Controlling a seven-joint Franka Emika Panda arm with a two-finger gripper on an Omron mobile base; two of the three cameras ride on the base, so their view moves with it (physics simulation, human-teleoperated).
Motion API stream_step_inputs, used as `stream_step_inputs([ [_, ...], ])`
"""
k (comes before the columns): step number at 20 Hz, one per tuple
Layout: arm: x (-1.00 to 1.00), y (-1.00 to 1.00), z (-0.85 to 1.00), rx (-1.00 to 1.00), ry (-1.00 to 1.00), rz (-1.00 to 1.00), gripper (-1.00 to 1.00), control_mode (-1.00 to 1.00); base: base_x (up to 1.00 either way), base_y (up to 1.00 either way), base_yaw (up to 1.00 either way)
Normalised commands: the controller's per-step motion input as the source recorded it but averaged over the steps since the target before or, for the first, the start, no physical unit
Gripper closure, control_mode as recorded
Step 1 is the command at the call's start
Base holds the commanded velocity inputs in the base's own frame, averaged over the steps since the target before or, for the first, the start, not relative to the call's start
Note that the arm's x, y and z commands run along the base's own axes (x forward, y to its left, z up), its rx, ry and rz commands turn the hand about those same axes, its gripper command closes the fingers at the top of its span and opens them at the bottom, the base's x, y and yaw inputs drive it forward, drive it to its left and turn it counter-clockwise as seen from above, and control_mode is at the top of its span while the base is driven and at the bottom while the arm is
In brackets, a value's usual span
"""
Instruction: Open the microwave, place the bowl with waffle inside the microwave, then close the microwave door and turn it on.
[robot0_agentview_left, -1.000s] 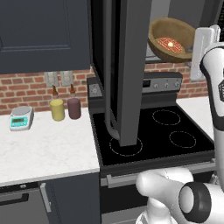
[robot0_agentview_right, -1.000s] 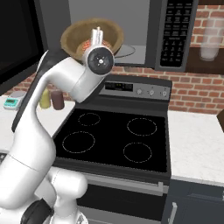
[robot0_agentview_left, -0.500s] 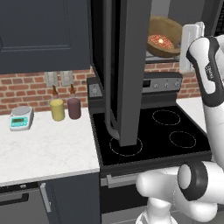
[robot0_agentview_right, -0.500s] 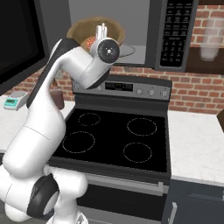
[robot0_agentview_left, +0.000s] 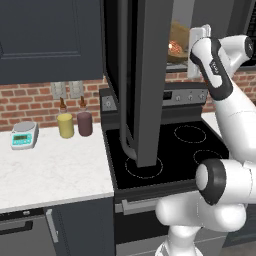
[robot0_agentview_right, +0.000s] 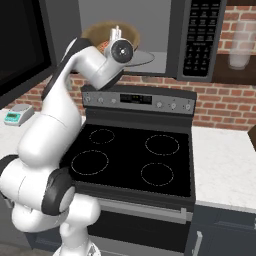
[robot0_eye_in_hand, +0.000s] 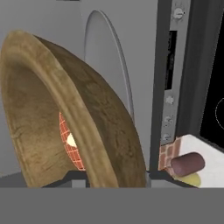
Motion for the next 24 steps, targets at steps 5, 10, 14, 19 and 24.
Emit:
stream_step_inputs([
  [5, 0.54, 0.02, -0.19, 0.00, 0.03, 0.00, 1.00, -1.00, 0.00, 0.00, 0.00],
  [10, 0.42, 0.00, -0.17, 0.00, 0.00, 0.00, 1.00, -1.00, 0.00, 0.00, 0.00],
  [14, 0.39, 0.00, -0.09, 0.00, 0.00, 0.00, 1.00, -1.00, 0.00, 0.00, 0.00],
  [19, 0.21, 0.09, -0.20, 0.00, -0.04, 0.00, -1.00, -1.00, 0.00, 0.00, 0.00],
  [24, 0.00, 0.00, -0.03, 0.00, -0.06, 0.00, -1.00, -1.00, 0.00, 0.00, 0.00],
])
